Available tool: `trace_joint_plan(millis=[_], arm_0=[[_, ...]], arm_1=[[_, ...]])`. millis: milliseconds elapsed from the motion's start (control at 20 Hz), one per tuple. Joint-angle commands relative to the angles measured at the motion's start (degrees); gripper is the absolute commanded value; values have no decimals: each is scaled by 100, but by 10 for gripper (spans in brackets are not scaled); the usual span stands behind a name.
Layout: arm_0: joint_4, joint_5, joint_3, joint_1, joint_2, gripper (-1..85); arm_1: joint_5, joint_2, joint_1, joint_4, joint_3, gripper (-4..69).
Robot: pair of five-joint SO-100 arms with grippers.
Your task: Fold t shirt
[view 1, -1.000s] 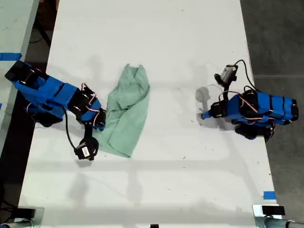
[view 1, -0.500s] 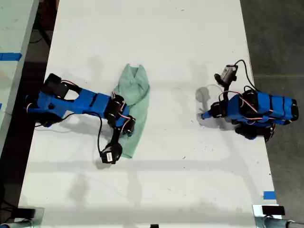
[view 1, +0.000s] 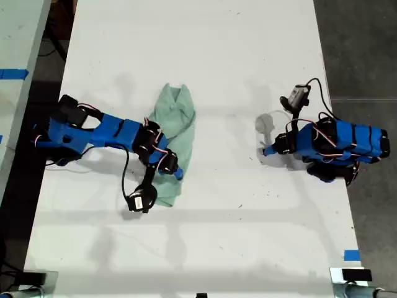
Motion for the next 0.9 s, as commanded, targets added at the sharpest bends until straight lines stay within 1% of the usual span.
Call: trace_joint_plan(millis=[0,50,200,300,450,600,700,750,800,850], arm_0=[[79,-492,738,-141,1564,100],[70,-756,1266,-211,2074,43],[-18,-1406,3190,-519,3296,30],[-369,-1705,4491,-686,3814,23],[-1573,-1819,6442,-809,4913,15],[-3287,-1811,8710,-809,6935,2],[-4957,-870,10424,-1028,8534,-3],[-5599,-571,11338,-1187,9519,-3],[-5678,-615,12305,-1327,11074,-3],[-4395,-729,12683,-1459,13069,-3]], arm_1=[[-9,53,18,9,220,-19],[-9,53,18,9,220,-19],[-9,53,18,9,220,-19],[-9,53,18,9,220,-19],[0,53,9,9,220,-19],[0,53,18,9,220,-19],[0,53,18,9,220,-19],[0,53,18,9,220,-19],[0,53,18,9,220,-19],[9,44,26,9,220,-19]])
